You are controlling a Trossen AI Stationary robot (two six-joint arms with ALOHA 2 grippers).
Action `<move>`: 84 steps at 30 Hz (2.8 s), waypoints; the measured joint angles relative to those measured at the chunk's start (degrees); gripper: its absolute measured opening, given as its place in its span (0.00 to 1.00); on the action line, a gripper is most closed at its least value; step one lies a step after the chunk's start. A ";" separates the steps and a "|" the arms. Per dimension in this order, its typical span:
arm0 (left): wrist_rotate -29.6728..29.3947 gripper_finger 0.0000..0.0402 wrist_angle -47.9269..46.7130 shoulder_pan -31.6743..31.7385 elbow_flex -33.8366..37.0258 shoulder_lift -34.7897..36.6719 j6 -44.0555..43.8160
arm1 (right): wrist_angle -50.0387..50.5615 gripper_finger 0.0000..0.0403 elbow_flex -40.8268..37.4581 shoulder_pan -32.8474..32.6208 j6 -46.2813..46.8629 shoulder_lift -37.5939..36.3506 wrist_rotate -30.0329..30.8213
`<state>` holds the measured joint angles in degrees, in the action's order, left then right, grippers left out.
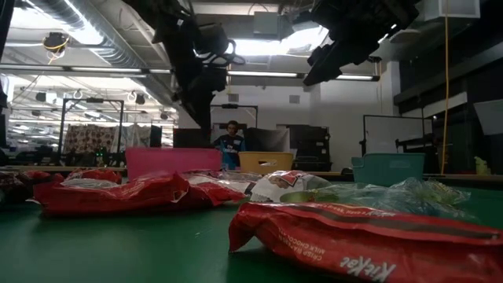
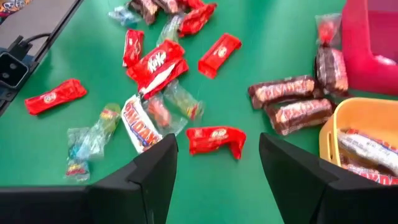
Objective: Sort candy
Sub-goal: Put the red chocolate bar into the red bin
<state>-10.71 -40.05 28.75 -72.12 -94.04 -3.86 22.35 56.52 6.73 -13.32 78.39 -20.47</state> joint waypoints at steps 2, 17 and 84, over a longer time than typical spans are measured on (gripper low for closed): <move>2.08 0.24 0.41 -0.02 0.00 0.00 -1.80 | -2.27 0.56 0.03 -0.54 0.01 0.73 0.01; 5.50 0.23 0.50 -4.26 0.00 -0.02 -2.01 | -9.29 0.56 0.05 -6.44 -5.16 15.15 14.77; 7.27 0.23 -16.48 -18.69 0.04 22.72 -6.38 | -15.46 0.01 16.83 -5.19 -3.56 26.78 15.64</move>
<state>-3.44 -56.54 10.07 -72.07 -71.32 -10.24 6.89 73.35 1.54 -16.88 105.16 -4.83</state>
